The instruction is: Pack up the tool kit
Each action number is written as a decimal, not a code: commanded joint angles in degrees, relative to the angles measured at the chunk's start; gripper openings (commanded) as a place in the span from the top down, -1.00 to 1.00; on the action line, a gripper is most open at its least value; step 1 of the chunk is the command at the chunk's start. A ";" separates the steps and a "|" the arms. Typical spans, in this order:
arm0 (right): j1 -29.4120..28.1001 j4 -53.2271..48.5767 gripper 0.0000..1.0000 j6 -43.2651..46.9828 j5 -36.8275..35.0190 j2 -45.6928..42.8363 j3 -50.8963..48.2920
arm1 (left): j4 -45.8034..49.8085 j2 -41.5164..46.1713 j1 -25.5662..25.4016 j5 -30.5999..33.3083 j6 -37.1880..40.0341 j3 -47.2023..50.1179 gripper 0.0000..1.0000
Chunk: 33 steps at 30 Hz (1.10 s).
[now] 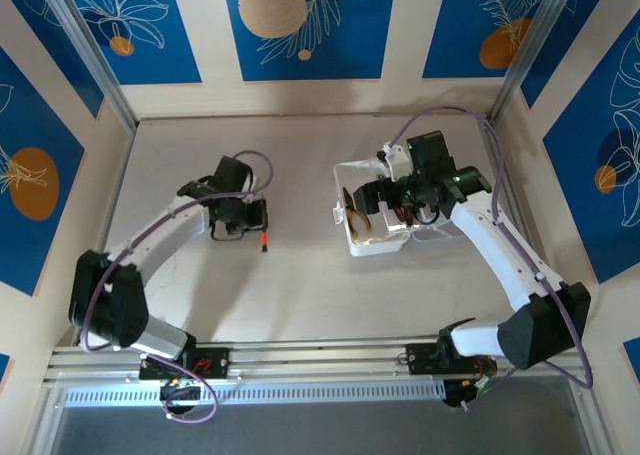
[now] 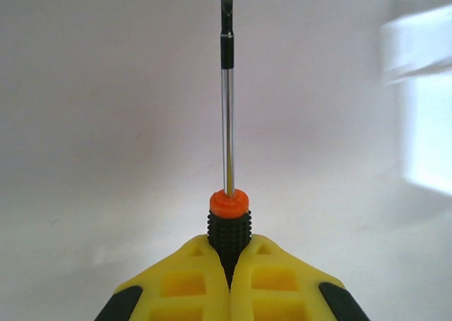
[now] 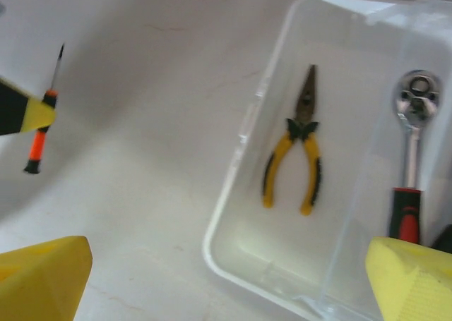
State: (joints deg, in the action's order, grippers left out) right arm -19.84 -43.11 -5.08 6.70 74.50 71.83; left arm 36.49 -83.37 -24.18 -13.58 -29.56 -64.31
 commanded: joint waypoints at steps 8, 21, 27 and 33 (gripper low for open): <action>-3.59 14.03 -0.99 -6.21 20.91 -2.30 -5.50 | -20.16 0.79 -2.73 -21.43 -9.43 -6.62 1.00; -7.96 20.79 -0.60 -8.94 22.80 3.43 -5.46 | -32.72 -5.54 -4.71 -28.29 -15.10 -9.59 1.00; -8.79 21.97 -0.34 -10.76 19.65 7.50 -2.69 | -33.65 -5.75 -5.29 -29.05 -15.77 -9.76 1.00; -8.83 23.43 -0.12 -10.82 16.82 9.80 -0.74 | -33.59 -4.88 -5.85 -29.71 -15.79 -9.52 1.00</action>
State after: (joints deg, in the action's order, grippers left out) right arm -28.51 -21.26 -15.66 24.51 84.18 68.84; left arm 4.75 -89.01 -29.26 -41.36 -45.10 -71.96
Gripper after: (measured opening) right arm 0.572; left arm 0.058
